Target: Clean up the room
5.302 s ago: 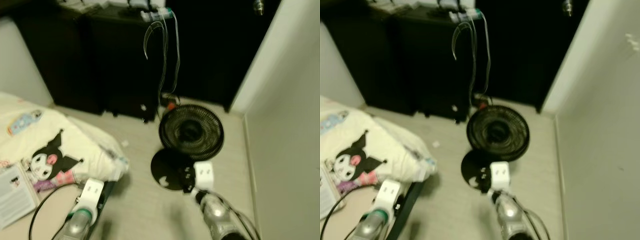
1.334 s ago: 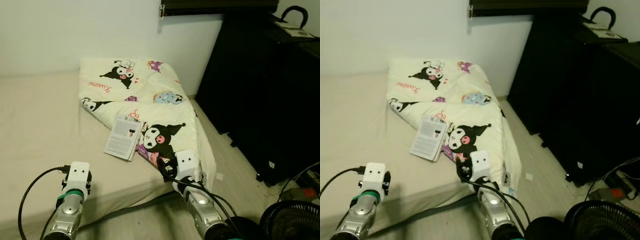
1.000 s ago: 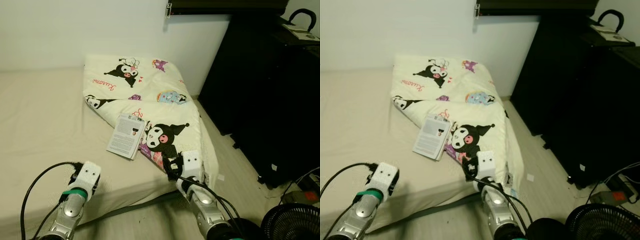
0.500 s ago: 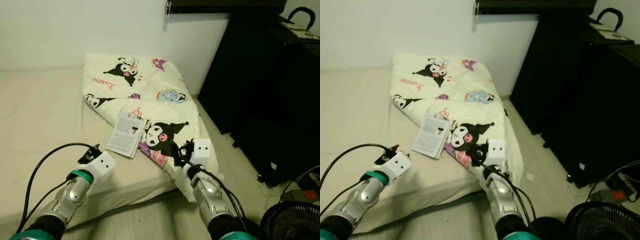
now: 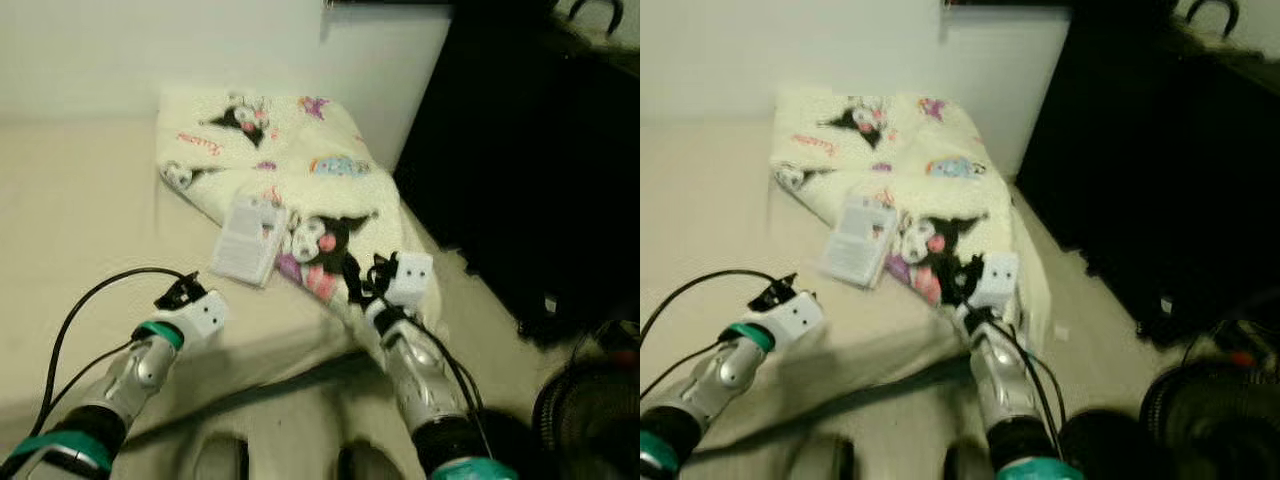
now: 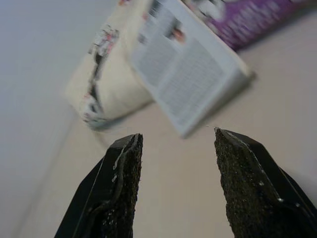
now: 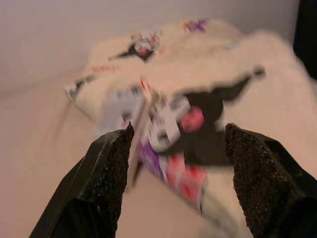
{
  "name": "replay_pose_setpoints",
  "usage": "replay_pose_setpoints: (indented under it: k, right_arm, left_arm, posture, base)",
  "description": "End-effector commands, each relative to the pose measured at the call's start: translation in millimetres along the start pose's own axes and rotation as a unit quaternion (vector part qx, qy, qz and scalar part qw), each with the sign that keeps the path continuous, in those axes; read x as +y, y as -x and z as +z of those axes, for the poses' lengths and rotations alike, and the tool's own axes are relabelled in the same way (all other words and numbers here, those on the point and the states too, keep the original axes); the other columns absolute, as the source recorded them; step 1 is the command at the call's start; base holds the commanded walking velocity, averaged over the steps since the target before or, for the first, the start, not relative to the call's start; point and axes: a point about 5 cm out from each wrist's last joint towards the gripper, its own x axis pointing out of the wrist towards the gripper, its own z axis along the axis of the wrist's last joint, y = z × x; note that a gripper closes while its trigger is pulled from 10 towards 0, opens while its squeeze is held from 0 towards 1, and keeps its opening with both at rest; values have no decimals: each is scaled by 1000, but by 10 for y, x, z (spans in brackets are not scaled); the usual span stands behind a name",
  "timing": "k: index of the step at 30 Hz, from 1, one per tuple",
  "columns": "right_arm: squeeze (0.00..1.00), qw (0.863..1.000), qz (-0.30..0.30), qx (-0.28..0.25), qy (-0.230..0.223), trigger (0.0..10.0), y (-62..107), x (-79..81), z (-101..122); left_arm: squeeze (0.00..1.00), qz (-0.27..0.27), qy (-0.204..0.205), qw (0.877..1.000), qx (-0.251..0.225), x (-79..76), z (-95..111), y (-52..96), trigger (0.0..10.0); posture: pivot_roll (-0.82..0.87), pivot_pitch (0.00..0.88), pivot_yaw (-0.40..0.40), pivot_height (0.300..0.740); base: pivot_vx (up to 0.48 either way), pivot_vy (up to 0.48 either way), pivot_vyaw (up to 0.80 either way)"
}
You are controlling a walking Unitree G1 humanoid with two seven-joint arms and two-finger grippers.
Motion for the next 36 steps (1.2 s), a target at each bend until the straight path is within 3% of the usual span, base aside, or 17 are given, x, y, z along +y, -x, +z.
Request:
replay_pose_setpoints:
  k: [1,4,11,21,26,31,34,35,36]
  right_arm:
    - [0,1000,-9,5,-10,10000,34,-33,-13]
    - [0,1000,-3,3,-29,10000,45,-13,4]
    - [0,998,19,-1,-55,10000,51,56,48]
    - [0,995,53,-22,-80,10000,30,219,246]
    - [0,994,54,-26,-88,10000,27,223,305]
    - [0,991,59,-45,-114,10000,49,275,500]
    - [0,990,60,-49,-119,10000,54,284,533]
    - [0,989,62,-53,-123,10000,67,296,575]
    - [0,989,62,-53,-123,10000,67,296,575]
  left_arm:
    - [0,-2,3,1000,10,-62,-37,30,10000]
    - [0,-3,-4,1000,10,-110,-53,59,10000]
    - [0,12,-11,1000,20,-55,-110,74,10000]
    - [0,55,-80,995,10,295,-106,-44,10000]
    - [0,55,-94,994,7,343,-82,-80,10000]
    - [0,62,-161,985,-4,429,-46,-137,10000]
    - [0,64,-174,983,-5,440,-46,-142,10000]
    - [133,65,-185,981,-2,449,-59,-142,10000]
    - [133,65,-185,981,-2,449,-59,-142,10000]
  posture:
    - [64,50,-26,585]
    - [67,61,-32,570]
    - [67,68,-35,545]
    - [50,104,-42,495]
    - [27,120,-41,480]
    - [-12,153,-44,465]
    - [-19,161,-43,465]
    - [-33,176,-44,465]
    - [-33,176,-44,465]
  base:
    - [0,0,0]
    - [0,0,0]
    - [0,0,0]
    - [0,0,0]
    - [0,0,0]
    - [0,0,0]
    - [0,0,0]
    - [0,0,0]
    - [0,0,0]
